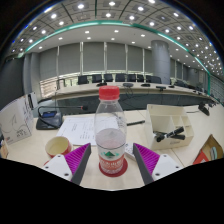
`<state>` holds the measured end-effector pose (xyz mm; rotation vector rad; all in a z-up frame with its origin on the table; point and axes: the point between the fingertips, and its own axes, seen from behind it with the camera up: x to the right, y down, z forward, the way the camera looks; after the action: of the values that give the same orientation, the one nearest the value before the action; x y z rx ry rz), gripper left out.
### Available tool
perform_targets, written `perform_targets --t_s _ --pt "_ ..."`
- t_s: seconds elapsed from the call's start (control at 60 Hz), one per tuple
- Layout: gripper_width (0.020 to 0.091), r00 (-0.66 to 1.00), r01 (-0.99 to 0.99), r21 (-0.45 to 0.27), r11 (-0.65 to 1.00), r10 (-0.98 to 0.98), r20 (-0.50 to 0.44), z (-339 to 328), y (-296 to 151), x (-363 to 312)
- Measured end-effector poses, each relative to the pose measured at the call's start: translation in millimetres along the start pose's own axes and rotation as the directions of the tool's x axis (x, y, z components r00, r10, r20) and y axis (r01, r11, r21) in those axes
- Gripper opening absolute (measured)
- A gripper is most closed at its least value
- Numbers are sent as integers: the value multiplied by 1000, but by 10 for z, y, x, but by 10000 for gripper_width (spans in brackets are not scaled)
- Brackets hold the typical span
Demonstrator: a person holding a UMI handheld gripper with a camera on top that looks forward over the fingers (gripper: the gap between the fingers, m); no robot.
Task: Pour water
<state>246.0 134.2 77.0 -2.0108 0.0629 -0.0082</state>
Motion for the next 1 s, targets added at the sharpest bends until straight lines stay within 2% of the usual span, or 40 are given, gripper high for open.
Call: perform_targets --t_s 0.2,0.433,0.65,0.817,1.0 --pt "857 1000 21 -40 999 -22 -12 -862 -77 -235" --pt "862 997 66 -137 988 -70 -20 -2316 44 -749" --pt "857 988 153 -143 978 -153 17 -3573 156 -1307" --pt "861 987 159 -146 976 -153 55 -4063 294 -1536" --pt "858 988 151 -152 977 -145 46 -4206 413 -1538"
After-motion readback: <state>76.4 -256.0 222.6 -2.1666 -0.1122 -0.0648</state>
